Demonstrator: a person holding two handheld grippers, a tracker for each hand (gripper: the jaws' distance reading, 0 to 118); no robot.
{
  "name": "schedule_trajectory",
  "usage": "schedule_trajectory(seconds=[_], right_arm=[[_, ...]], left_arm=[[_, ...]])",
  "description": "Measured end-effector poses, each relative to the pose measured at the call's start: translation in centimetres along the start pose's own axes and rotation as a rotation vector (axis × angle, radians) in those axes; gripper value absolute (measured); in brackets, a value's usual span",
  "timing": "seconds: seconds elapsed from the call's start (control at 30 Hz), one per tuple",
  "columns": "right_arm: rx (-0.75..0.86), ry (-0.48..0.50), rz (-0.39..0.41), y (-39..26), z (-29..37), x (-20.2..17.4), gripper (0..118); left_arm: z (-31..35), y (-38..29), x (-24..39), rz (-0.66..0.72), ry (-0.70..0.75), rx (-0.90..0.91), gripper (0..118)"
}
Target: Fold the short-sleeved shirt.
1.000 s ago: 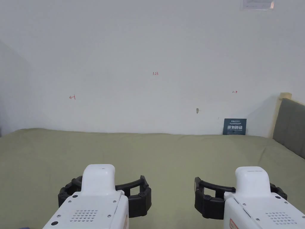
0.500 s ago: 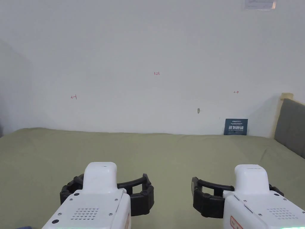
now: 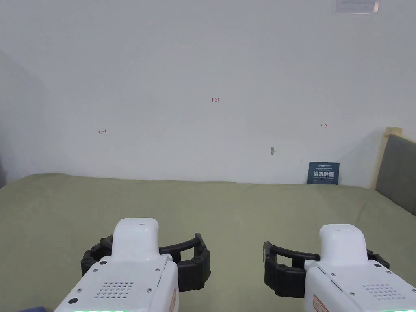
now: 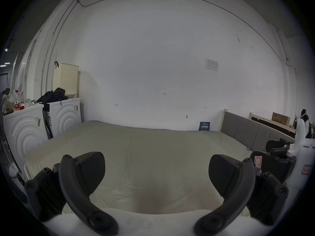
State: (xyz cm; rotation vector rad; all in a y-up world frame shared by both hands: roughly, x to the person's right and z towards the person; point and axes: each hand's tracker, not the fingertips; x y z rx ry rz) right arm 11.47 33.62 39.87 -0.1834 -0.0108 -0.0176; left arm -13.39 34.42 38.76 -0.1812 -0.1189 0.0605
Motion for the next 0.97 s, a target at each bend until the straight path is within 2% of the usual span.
schedule_trajectory(seconds=[0.13, 0.43, 0.53, 0.7, 0.97], right_arm=[[0.002, 0.006, -0.006, 0.07, 0.00, 0.00, 118], [0.003, 0.020, 0.033, -0.21, 0.08, -0.28, 118], [0.023, -0.007, 0.040, -0.31, -0.06, -0.59, 118], [0.024, 0.004, 0.083, -0.30, 0.07, -0.72, 118], [0.007, -0.017, 0.054, -0.13, 0.15, -0.59, 118]], left_arm=[[-0.02, -0.13, 0.14, 0.000, -0.008, -0.004, 118], [-0.06, -0.38, 0.26, 0.000, -0.011, -0.010, 118], [-0.12, -0.42, 0.35, -0.005, -0.012, -0.015, 118], [-0.15, -0.45, 0.41, -0.009, -0.011, -0.015, 118], [-0.11, -0.53, 0.31, -0.014, -0.003, -0.024, 118]])
